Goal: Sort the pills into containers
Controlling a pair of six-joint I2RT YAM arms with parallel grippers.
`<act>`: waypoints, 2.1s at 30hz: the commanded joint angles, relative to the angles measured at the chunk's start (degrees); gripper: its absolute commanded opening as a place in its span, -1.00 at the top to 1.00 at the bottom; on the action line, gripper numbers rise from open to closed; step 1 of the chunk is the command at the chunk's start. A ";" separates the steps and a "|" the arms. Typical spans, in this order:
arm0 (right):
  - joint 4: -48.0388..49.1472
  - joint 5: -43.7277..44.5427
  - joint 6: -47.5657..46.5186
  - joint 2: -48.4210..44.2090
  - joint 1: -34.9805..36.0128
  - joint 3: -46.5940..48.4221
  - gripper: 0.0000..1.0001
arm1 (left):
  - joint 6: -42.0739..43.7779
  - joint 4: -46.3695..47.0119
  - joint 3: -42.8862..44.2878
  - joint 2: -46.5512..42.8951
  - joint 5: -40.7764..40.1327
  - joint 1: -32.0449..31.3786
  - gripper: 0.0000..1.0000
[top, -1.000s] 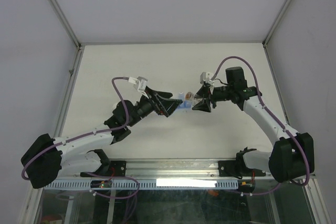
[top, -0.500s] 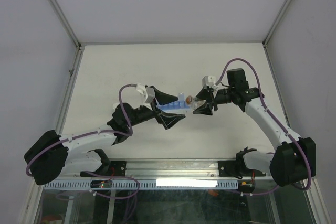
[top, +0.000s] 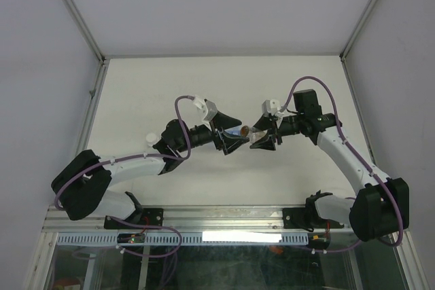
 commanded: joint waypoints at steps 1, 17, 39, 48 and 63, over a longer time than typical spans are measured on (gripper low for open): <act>0.44 -2.25 -1.54 -1.20 0.41 0.64 1.00 | -1.64 1.22 3.47 1.05 0.71 1.15 -0.45; 0.29 -1.12 -1.56 -0.74 0.76 0.87 1.00 | -10.17 3.45 5.76 5.78 5.06 1.71 0.80; 10.83 12.95 11.27 1.67 0.23 0.12 1.00 | -38.21 -19.87 9.96 -0.20 -36.08 -3.14 1.00; 11.14 12.45 11.26 1.51 0.25 -0.14 1.00 | -43.13 -24.41 12.74 -0.37 -31.93 -3.31 1.00; 9.58 8.03 10.10 0.96 0.23 0.13 1.00 | -39.56 -18.40 7.00 -4.86 -28.40 -4.46 -0.76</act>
